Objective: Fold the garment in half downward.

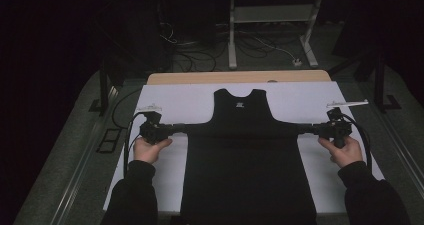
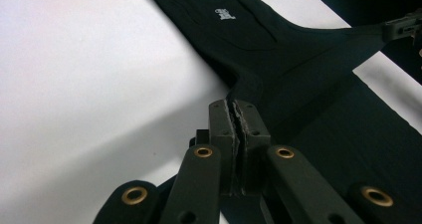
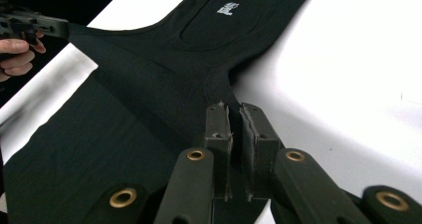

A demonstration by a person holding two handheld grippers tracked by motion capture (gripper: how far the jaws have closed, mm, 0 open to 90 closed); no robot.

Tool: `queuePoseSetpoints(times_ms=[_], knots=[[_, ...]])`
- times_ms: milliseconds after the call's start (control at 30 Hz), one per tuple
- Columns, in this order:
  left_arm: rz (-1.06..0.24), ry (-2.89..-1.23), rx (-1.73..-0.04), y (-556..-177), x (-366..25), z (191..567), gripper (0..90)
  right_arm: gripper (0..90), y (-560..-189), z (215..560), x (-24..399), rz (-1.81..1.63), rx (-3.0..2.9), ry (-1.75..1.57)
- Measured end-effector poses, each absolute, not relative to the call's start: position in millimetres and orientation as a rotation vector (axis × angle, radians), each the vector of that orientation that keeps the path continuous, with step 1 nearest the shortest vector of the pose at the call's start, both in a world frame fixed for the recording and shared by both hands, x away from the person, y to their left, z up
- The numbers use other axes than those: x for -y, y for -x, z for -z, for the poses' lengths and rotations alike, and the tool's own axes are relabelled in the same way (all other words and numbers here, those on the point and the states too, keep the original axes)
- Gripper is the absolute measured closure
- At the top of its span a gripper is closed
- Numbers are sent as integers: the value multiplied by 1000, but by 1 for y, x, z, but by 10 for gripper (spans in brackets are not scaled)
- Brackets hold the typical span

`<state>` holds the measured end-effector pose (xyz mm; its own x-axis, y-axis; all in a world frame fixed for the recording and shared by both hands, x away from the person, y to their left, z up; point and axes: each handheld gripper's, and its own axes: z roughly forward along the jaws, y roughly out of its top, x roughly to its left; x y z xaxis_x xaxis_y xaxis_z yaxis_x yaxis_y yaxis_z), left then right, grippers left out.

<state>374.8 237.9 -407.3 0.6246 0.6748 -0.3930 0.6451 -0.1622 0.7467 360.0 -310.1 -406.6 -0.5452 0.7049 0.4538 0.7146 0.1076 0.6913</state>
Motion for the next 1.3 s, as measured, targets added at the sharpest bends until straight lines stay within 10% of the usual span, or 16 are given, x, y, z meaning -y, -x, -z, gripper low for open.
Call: queuePoseSetpoints(times_ms=[1300], knots=[[63, -1976, -1084, -340, -238, 419, 863, 813, -322, 412, 306, 1285, 2311, 1466]])
